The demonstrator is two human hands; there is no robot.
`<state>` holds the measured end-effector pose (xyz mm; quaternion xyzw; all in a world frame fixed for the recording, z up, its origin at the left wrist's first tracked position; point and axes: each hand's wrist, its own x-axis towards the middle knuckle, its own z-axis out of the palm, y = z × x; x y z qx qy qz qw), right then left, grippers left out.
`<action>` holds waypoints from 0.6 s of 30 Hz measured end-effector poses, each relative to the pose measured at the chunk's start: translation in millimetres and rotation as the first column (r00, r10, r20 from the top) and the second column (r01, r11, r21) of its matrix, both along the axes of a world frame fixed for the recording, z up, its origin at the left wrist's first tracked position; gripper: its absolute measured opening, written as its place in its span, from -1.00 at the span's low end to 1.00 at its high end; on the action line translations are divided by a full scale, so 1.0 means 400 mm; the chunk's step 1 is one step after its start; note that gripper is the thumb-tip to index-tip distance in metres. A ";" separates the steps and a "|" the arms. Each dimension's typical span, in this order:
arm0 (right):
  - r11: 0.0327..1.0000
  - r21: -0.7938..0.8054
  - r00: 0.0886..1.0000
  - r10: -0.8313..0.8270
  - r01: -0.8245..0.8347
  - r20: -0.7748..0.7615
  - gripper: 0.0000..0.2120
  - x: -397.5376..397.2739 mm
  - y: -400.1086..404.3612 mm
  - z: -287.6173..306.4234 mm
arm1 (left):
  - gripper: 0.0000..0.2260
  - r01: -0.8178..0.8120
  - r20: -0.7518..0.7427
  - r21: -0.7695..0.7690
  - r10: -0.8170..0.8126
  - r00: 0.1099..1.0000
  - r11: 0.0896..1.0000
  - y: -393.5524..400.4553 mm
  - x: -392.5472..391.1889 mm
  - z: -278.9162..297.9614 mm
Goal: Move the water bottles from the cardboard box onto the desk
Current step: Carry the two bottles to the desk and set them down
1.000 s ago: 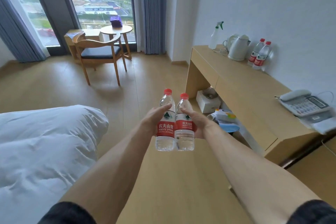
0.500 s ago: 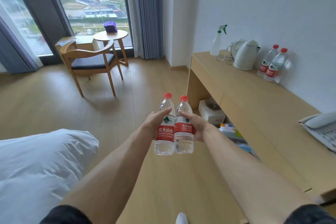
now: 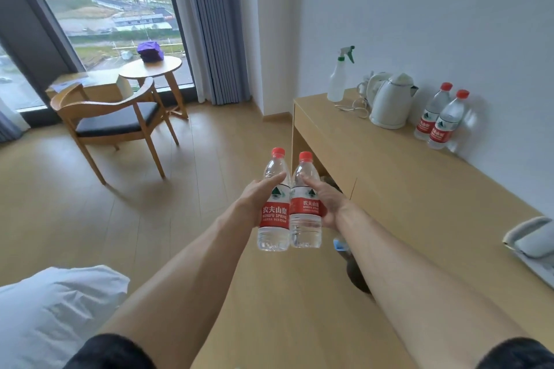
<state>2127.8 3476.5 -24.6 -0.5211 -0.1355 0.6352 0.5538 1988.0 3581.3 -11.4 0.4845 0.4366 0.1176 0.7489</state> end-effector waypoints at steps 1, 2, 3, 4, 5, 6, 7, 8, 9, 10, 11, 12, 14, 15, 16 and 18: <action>1.000 -0.002 1.000 -0.012 0.012 0.003 -0.48 0.024 0.007 -0.003 | -0.45 0.014 -0.004 -0.002 -0.014 1.000 1.000 0.013 0.027 -0.004; 1.000 -0.002 1.000 -0.028 0.028 0.006 -0.50 0.048 0.015 -0.007 | -0.45 0.030 -0.007 -0.001 -0.030 1.000 1.000 0.028 0.056 -0.009; 0.999 -0.001 0.999 -0.048 0.048 0.006 -0.52 0.073 0.025 -0.012 | -0.46 0.047 -0.005 0.000 -0.047 0.999 0.999 0.045 0.086 -0.015; 0.998 0.001 0.998 -0.070 0.070 0.003 -0.53 0.100 0.037 -0.015 | -0.47 0.065 0.005 0.001 -0.065 0.998 0.998 0.063 0.117 -0.021; 0.996 0.005 0.996 -0.093 0.093 0.004 -0.53 0.127 0.049 -0.018 | -0.47 0.083 0.015 0.003 -0.083 0.996 0.997 0.082 0.149 -0.025; 0.994 0.010 0.994 -0.113 0.113 0.009 -0.54 0.155 0.064 -0.021 | -0.48 0.104 0.023 0.007 -0.104 0.994 0.995 0.104 0.182 -0.029; 0.991 0.015 0.991 -0.131 0.131 0.018 -0.54 0.184 0.081 -0.022 | -0.48 0.129 0.030 0.011 -0.130 0.991 0.992 0.128 0.216 -0.032; 0.988 0.018 0.988 -0.152 0.152 0.025 -0.55 0.213 0.099 -0.022 | -0.48 0.156 0.035 0.016 -0.156 0.987 0.988 0.155 0.252 -0.034; 0.984 0.015 0.983 -0.179 0.179 0.032 -0.53 0.241 0.118 -0.024 | -0.47 0.184 0.040 0.022 -0.184 0.982 0.983 0.184 0.289 -0.037; 0.977 0.009 0.976 -0.212 0.211 0.042 -0.52 0.270 0.139 -0.024 | -0.46 0.212 0.039 0.035 -0.213 0.976 0.977 0.214 0.327 -0.040; 0.969 0.004 0.967 -0.247 0.247 0.054 -0.51 0.298 0.160 -0.024 | -0.45 0.241 0.032 0.052 -0.243 0.970 0.969 0.245 0.367 -0.040; 0.959 0.001 0.957 -0.283 0.283 0.060 -0.52 0.324 0.181 -0.023 | -0.43 0.270 0.023 0.068 -0.272 0.962 0.960 0.274 0.406 -0.039; 0.936 -0.007 0.935 -0.350 0.351 0.062 -0.50 0.376 0.225 -0.022 | -0.40 0.330 0.008 0.084 -0.332 0.943 0.940 0.331 0.482 -0.033; 0.924 -0.015 0.923 -0.380 0.382 0.066 -0.47 0.400 0.244 -0.020 | -0.38 0.357 0.003 0.085 -0.359 0.934 0.930 0.357 0.517 -0.029; 0.911 -0.024 0.910 -0.409 0.412 0.073 -0.44 0.422 0.262 -0.018 | -0.37 0.383 0.002 0.083 -0.384 0.923 0.920 0.381 0.551 -0.026; 0.883 -0.030 0.881 -0.464 0.469 0.096 -0.41 0.465 0.290 -0.013 | -0.38 0.430 0.005 0.086 -0.432 0.902 0.899 0.422 0.618 -0.020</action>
